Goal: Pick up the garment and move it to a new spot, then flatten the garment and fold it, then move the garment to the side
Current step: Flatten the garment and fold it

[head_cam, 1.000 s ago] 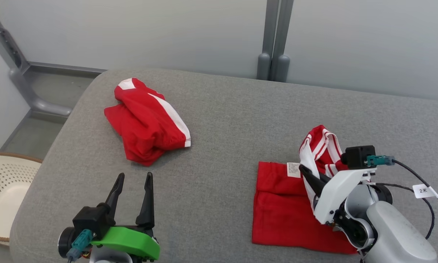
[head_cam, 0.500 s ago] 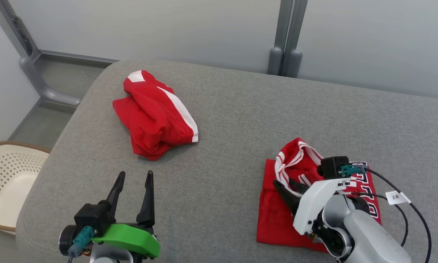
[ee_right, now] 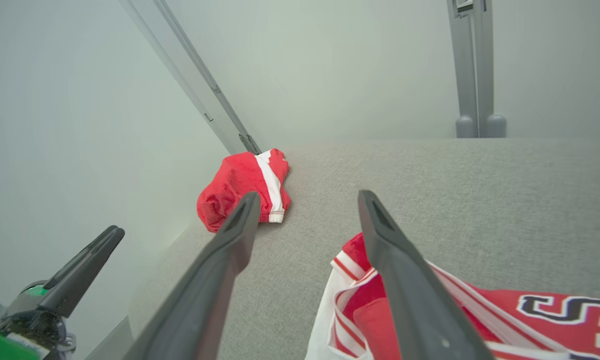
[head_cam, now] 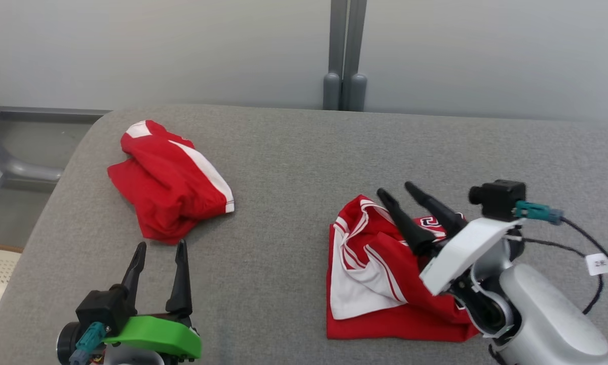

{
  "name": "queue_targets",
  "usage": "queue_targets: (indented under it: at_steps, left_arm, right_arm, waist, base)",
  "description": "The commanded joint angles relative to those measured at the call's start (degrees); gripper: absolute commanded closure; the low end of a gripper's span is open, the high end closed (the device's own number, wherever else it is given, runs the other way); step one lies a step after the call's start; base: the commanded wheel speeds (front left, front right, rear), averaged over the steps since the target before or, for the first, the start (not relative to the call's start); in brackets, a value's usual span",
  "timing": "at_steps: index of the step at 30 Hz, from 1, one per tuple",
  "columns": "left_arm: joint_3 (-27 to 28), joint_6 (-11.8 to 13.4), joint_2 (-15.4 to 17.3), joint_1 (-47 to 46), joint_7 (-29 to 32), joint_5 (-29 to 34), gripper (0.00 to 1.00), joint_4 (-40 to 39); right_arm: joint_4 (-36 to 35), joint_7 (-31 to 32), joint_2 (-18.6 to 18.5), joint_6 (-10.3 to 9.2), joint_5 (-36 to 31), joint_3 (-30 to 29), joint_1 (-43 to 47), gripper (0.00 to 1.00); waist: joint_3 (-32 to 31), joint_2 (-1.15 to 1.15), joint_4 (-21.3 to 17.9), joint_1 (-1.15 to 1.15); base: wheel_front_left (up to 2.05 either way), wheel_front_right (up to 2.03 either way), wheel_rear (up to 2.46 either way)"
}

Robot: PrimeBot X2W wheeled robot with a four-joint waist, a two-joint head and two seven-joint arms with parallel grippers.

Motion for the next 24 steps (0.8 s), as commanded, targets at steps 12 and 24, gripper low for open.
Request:
queue_targets:
  at_steps: [12, 24]
  left_arm:
    - [2.65, 1.52, 0.41, 3.1, -0.42, 0.47, 0.0, -3.62]
    - [3.3, 0.78, 0.39, 3.01, -0.44, 1.63, 0.0, -4.44]
  right_arm:
    - [1.09, -12.47, -7.0, 0.03, -9.86, -15.54, 6.28, 0.0]
    - [6.12, -11.86, -3.26, 0.03, -14.92, -19.38, 8.14, 0.72]
  waist:
    - [0.38, 0.0, -8.32, 0.0]
    - [1.71, 0.0, -7.93, 0.0]
  base:
    - [0.0, 0.0, 0.0]
    - [0.0, 0.0, 0.0]
